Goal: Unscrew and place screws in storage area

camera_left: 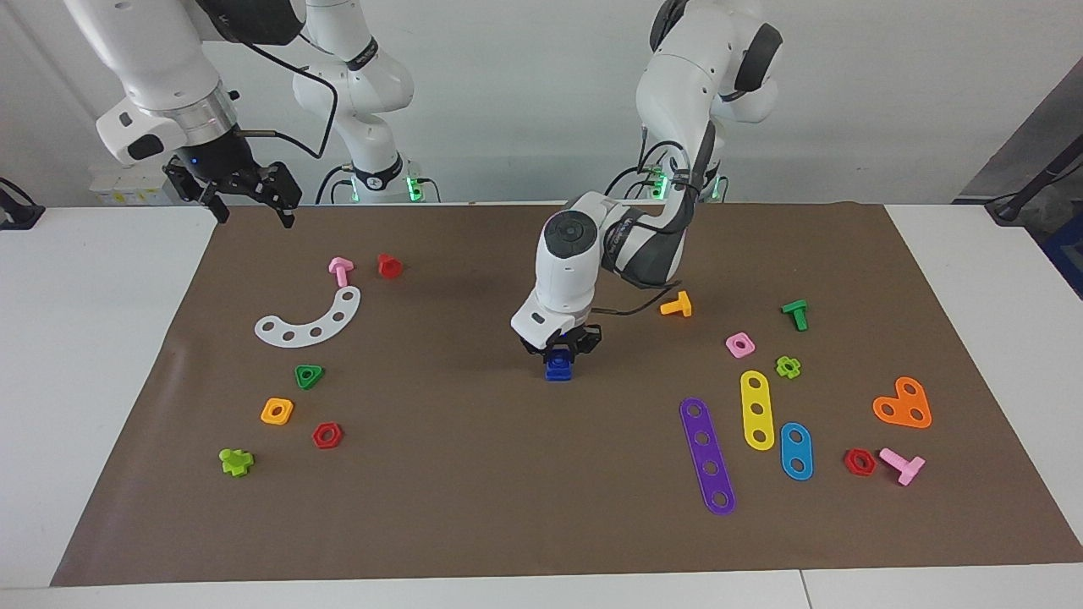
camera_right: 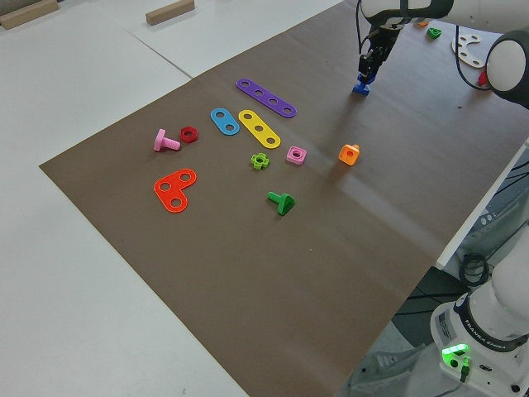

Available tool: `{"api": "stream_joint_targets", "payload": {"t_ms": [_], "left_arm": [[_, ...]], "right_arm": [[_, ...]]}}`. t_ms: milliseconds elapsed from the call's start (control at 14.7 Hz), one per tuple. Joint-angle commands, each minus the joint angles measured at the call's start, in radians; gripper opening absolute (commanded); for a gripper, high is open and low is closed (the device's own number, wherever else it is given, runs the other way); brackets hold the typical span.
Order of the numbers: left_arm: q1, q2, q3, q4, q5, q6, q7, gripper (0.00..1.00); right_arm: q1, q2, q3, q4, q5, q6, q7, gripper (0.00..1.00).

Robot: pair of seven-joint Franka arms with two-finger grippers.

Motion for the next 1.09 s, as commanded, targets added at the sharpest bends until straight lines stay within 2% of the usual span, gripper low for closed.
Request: {"api": "stream_joint_targets", "payload": {"t_ms": [0,478,683,887,1024], "left_arm": [[0.003,-0.014,-0.001,0.033,-0.033,-0.069,0.017,0.40],[0.033,-0.021,-0.001,0.106,-0.049,-0.150,0.020,0.41],[0.099,-0.073,-0.001,0.106,-0.067,-0.162,0.080,0.41],[0.186,-0.122,0.004,0.081,-0.086,-0.190,0.272,0.40],[0.242,-0.157,0.007,-0.007,-0.087,-0.175,0.380,0.40]], "right_arm": [[-0.010,-0.016,0.007,-0.011,0.008,-0.011,-0.023,1.00],[-0.010,-0.016,0.007,-0.009,0.008,-0.011,-0.023,1.00],[-0.010,-0.016,0.007,-0.011,0.009,-0.011,-0.023,1.00],[-0.010,-0.016,0.007,-0.009,0.008,-0.010,-0.021,1.00],[-0.010,-0.016,0.007,-0.009,0.008,-0.013,-0.023,1.00]]}}
